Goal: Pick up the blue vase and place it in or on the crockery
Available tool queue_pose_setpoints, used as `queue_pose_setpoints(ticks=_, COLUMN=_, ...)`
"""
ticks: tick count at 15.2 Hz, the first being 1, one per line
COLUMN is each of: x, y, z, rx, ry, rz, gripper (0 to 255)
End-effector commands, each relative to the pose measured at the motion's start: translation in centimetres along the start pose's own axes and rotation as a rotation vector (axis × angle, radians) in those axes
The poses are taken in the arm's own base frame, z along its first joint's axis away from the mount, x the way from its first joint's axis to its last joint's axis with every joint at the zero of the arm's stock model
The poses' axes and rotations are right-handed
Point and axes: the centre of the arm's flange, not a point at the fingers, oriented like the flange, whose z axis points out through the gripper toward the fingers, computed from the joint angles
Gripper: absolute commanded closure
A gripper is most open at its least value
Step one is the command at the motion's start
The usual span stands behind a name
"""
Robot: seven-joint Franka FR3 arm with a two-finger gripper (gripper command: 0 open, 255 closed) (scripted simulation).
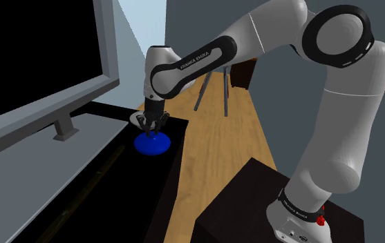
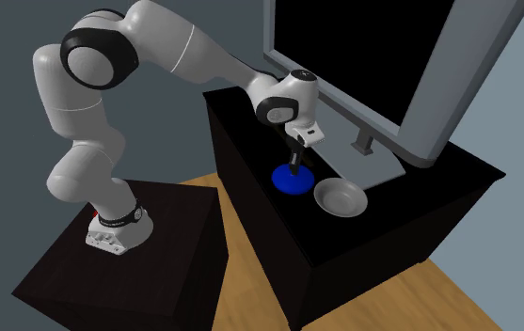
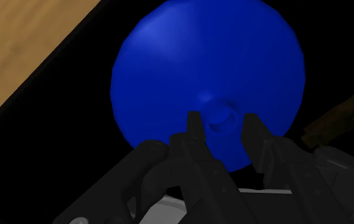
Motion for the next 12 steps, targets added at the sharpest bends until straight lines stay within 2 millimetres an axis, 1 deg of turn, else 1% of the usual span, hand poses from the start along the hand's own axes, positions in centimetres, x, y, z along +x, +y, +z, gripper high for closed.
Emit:
queue_pose_setpoints(ticks=1, x=0.0, y=0.0, z=0.0, rx=0.0, ry=0.0, rz=0.0, gripper=255)
queue_pose_setpoints(ticks=8, x=0.0, y=0.0, z=0.0, rx=0.0, ry=0.0, rz=0.0, gripper=255)
queue_pose_setpoints(ticks=12, x=0.0, y=-0.1, z=-2.1, rx=0.0, ry=0.0, rz=0.0, gripper=255)
